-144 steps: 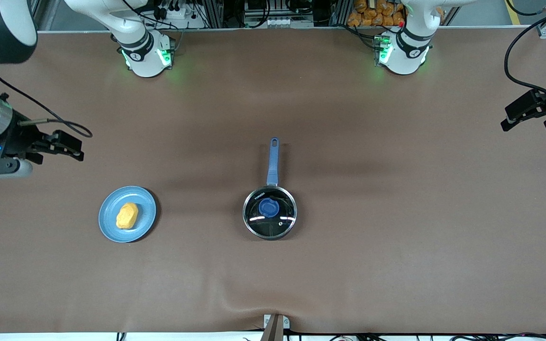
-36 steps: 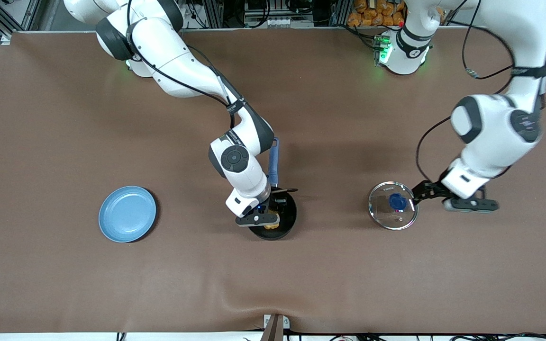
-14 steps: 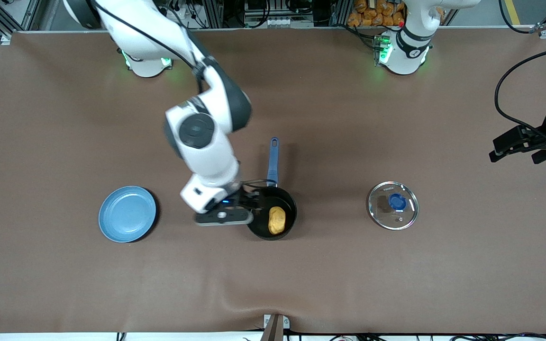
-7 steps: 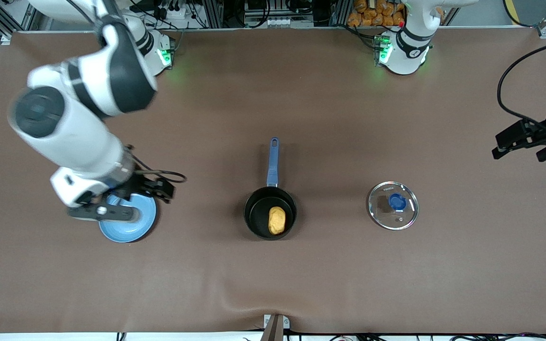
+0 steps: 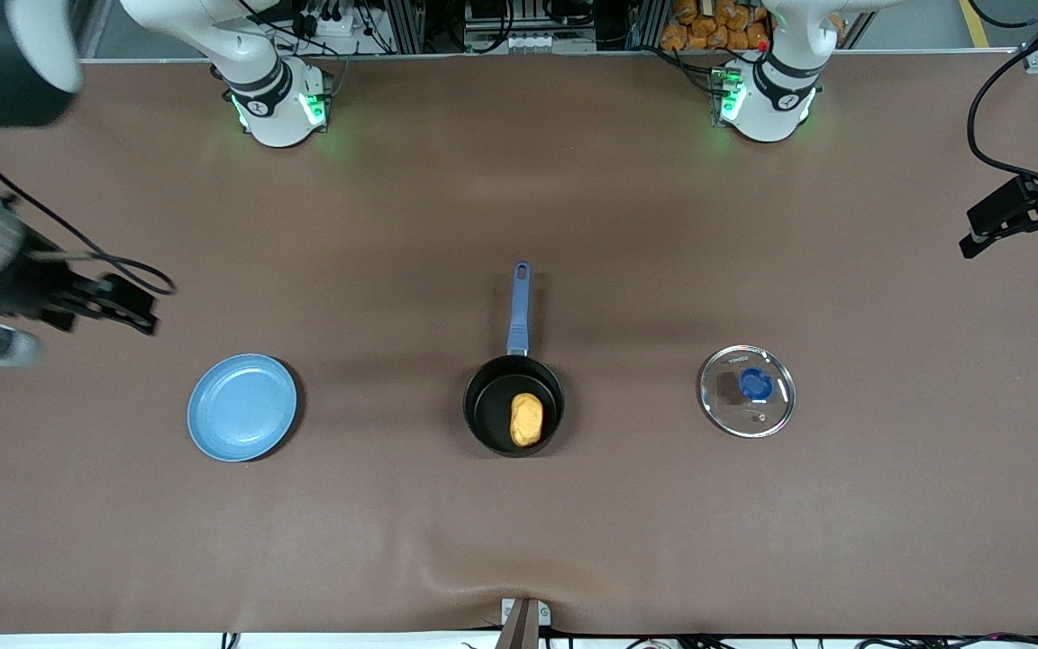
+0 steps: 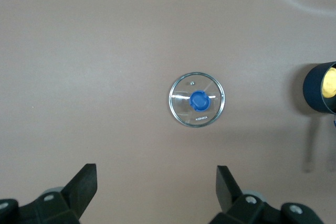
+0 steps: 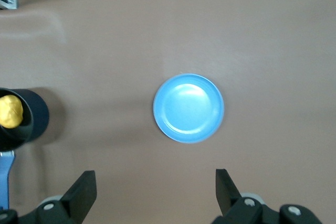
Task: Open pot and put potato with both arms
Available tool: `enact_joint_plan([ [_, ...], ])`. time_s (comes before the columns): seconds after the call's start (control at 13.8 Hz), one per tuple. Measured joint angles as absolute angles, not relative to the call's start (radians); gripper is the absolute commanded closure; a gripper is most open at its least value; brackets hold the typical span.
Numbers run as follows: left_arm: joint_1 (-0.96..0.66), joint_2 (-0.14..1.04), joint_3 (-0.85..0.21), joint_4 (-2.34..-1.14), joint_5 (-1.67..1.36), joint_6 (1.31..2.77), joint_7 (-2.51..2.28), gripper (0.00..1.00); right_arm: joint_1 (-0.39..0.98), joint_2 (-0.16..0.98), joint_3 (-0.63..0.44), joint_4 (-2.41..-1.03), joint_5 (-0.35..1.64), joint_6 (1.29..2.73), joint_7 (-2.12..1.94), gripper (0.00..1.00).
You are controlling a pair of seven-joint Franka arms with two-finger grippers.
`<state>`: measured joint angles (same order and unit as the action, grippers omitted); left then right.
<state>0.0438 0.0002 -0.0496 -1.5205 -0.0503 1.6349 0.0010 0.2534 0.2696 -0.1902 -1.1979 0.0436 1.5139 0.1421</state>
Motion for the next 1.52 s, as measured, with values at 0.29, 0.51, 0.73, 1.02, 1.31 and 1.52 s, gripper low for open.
enact_joint_plan([
  [0.29, 0.043, 0.02, -0.051, -1.507, -0.05, 1.646, -0.008, 0.0, 0.236, 0.209, -0.19, -1.203, -0.009, 1.465, 0.09, 0.0],
  [0.51, 0.042, 0.033, -0.054, -1.492, -0.05, 1.647, -0.021, 0.0, 0.235, 0.207, -0.187, -1.208, -0.009, 1.47, 0.09, 0.0],
  [0.73, 0.042, 0.037, -0.056, -1.492, -0.05, 1.647, -0.022, 0.0, 0.235, 0.207, -0.185, -1.216, -0.009, 1.474, 0.09, 0.0],
  [1.02, 0.041, 0.039, -0.061, -1.489, -0.05, 1.647, -0.039, 0.0, 0.236, 0.207, -0.176, -1.216, -0.013, 1.481, 0.09, 0.0],
  [1.31, 0.039, 0.039, -0.064, -1.482, -0.05, 1.647, -0.066, 0.0, 0.235, 0.207, -0.176, -1.218, -0.013, 1.502, 0.09, 0.0],
  [1.52, 0.039, 0.039, -0.064, -1.479, -0.05, 1.647, -0.07, 0.0, 0.235, 0.207, -0.178, -1.219, -0.013, 1.506, 0.09, 0.0],
])
